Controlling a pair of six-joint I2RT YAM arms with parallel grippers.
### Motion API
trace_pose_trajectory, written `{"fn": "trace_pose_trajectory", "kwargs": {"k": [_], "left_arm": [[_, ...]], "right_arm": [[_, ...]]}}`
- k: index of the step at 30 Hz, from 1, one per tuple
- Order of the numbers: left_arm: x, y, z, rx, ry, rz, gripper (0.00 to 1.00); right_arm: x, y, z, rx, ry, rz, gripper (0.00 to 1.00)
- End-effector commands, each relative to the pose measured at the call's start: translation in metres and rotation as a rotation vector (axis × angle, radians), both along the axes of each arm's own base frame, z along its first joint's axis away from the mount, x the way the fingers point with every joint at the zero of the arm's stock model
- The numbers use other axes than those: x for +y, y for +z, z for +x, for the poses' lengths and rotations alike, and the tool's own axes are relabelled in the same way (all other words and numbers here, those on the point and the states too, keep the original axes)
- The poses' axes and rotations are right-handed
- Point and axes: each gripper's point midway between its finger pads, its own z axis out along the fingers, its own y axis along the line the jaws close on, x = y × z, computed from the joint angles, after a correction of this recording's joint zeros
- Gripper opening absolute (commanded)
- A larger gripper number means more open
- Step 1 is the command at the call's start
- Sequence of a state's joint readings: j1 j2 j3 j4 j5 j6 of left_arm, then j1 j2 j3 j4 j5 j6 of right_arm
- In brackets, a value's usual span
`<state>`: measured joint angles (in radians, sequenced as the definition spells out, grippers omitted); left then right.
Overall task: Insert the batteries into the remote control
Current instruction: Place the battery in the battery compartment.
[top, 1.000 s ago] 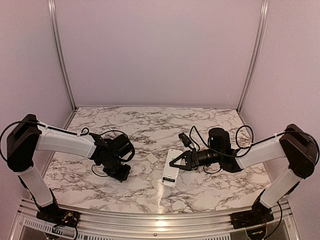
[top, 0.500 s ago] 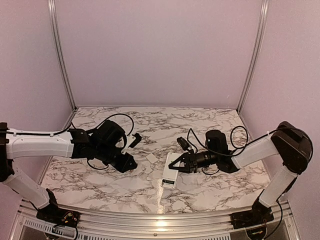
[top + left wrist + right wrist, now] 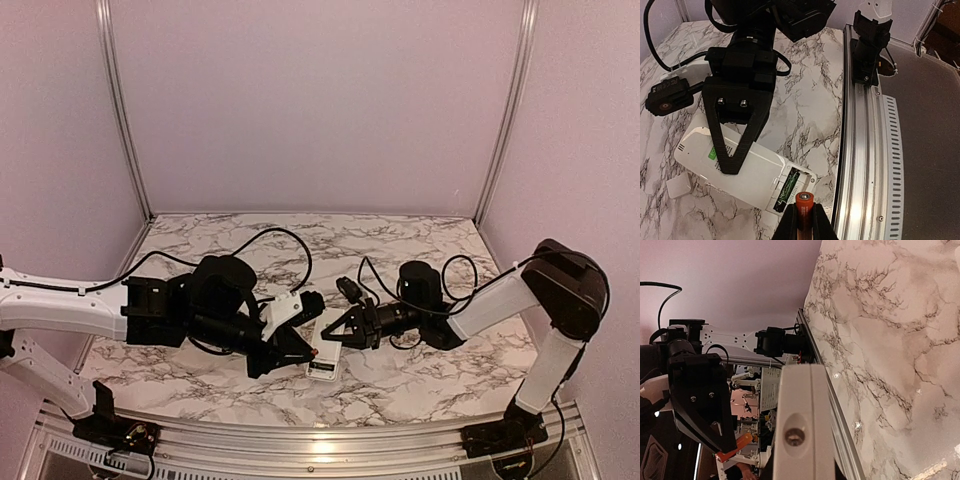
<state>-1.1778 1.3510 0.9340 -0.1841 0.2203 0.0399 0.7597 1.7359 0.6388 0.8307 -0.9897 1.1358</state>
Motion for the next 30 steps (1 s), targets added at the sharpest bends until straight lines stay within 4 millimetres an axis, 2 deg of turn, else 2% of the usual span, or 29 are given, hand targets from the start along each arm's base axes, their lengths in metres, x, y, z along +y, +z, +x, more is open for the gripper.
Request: {"fn": "trace_pose_trajectory", "kwargs": {"k": [1, 10, 18, 30], "left_arm": [[-0.013, 0.01, -0.009, -0.139, -0.102, -0.018, 0.0], [-0.023, 0.005, -0.013, -0.177, -0.153, -0.005, 0.0], [-0.029, -0.001, -0.014, -0.192, -0.176, 0.005, 0.0], [-0.027, -0.01, -0.016, -0.19, -0.194, 0.026, 0.0]], "right_arm": [[0.01, 0.022, -0.006, 0.015, 0.034, 0.086, 0.0], [0.013, 0.022, -0.016, 0.057, 0.052, 0.116, 0.0], [0.013, 0.026, -0.017, 0.056, 0.051, 0.124, 0.0], [0.013, 0.03, -0.017, 0.06, 0.051, 0.139, 0.0]]}}
